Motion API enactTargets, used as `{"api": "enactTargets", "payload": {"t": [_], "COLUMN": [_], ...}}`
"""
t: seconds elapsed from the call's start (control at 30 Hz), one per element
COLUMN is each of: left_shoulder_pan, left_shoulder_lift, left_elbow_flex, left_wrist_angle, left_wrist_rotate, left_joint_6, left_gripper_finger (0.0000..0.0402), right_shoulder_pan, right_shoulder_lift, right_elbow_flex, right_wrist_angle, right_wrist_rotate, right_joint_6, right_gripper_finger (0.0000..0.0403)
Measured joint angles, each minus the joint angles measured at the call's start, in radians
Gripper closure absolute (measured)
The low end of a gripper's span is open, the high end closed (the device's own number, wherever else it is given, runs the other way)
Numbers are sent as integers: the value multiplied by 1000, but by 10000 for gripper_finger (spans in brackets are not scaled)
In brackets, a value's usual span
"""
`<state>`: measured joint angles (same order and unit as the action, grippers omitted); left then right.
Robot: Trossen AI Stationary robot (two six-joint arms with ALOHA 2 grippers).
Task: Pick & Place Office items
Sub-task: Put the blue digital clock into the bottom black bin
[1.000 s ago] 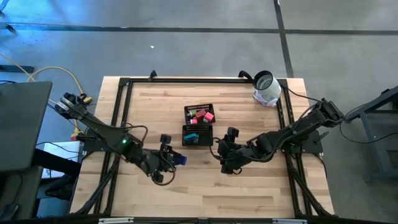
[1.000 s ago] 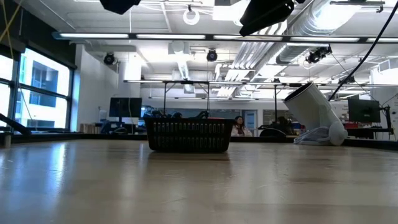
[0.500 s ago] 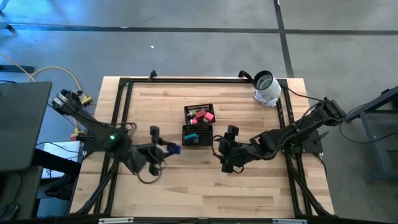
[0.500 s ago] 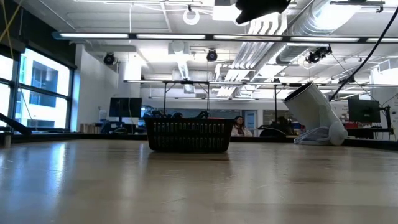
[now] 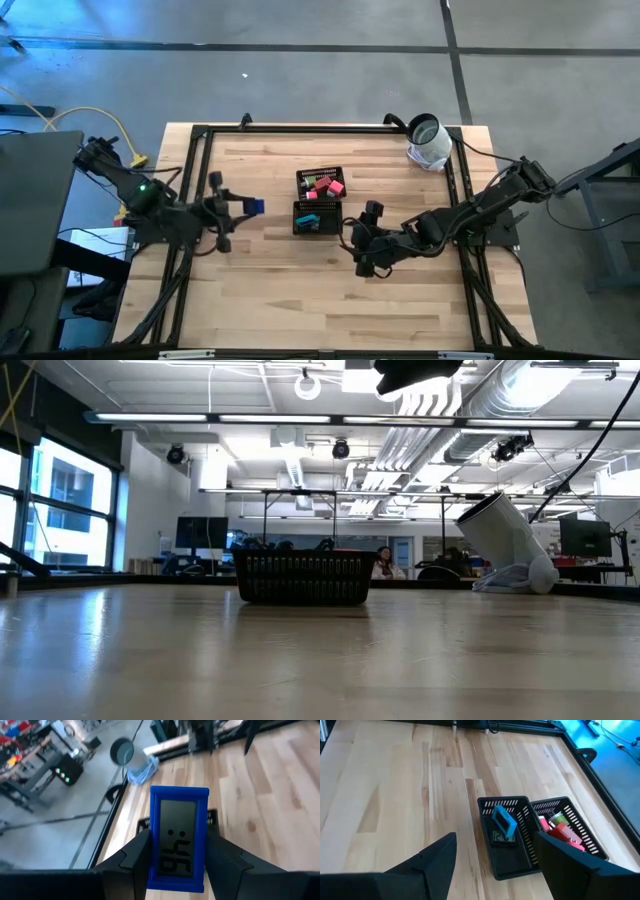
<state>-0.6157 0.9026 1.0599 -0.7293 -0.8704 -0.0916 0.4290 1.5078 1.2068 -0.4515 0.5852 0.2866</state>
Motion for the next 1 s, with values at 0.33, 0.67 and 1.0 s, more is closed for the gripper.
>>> {"api": "enactTargets", "payload": {"t": [0.33, 0.67, 1.0], "left_shoulder_pan": [32, 31, 25], "left_shoulder_lift": [108, 261, 343], "left_elbow_flex": [0, 0, 0], "left_wrist_angle": [-87, -85, 18], "left_wrist_rotate": [-68, -190, -270], "left_joint_6": [-67, -36, 71], "left_gripper_finger": [259, 259, 259], "right_shoulder_pan": [-28, -85, -105], "right_shoulder_lift": [0, 0, 1], "right_elbow_flex": [0, 0, 0], "right_wrist_angle": [24, 25, 98], "right_wrist_rotate": [19, 18, 38], "right_joint_6": [27, 93, 111], "right_gripper_finger": [151, 151, 151]}}
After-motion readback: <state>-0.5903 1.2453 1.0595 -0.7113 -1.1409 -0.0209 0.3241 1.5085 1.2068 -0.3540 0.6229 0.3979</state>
